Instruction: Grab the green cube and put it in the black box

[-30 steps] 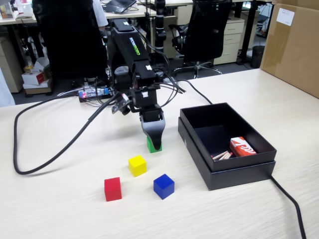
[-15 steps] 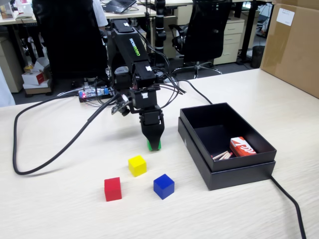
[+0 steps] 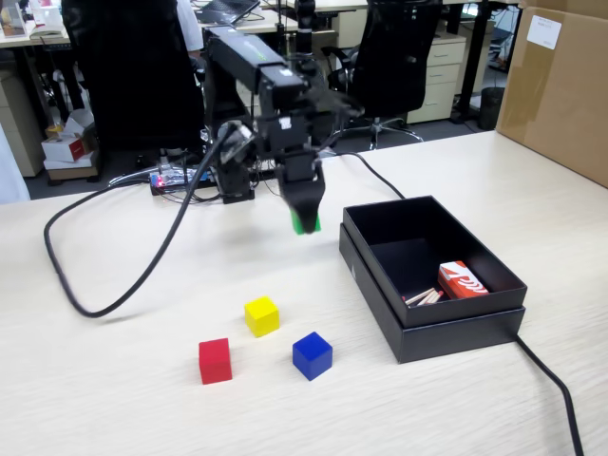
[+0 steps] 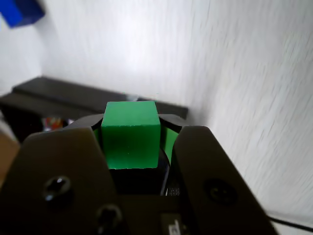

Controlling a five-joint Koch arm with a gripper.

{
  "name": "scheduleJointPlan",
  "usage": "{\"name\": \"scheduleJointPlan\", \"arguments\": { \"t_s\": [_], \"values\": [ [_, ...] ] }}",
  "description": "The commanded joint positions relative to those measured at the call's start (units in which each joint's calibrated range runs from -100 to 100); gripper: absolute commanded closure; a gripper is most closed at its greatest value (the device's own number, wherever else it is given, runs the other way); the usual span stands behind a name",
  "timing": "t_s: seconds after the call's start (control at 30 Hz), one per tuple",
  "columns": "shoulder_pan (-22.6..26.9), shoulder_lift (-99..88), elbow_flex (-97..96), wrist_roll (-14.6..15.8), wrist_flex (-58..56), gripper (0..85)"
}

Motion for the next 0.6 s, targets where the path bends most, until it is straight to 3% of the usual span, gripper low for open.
{"name": "scheduleJointPlan", "arguments": {
  "t_s": [0.0, 0.23, 0.57],
  "values": [
    [2.8, -4.8, 6.9, 2.0, -1.4, 84.7],
    [7.1, 2.6, 16.2, 3.8, -1.4, 84.7],
    [8.8, 24.2, 25.4, 5.2, -0.8, 84.7]
  ]
}}
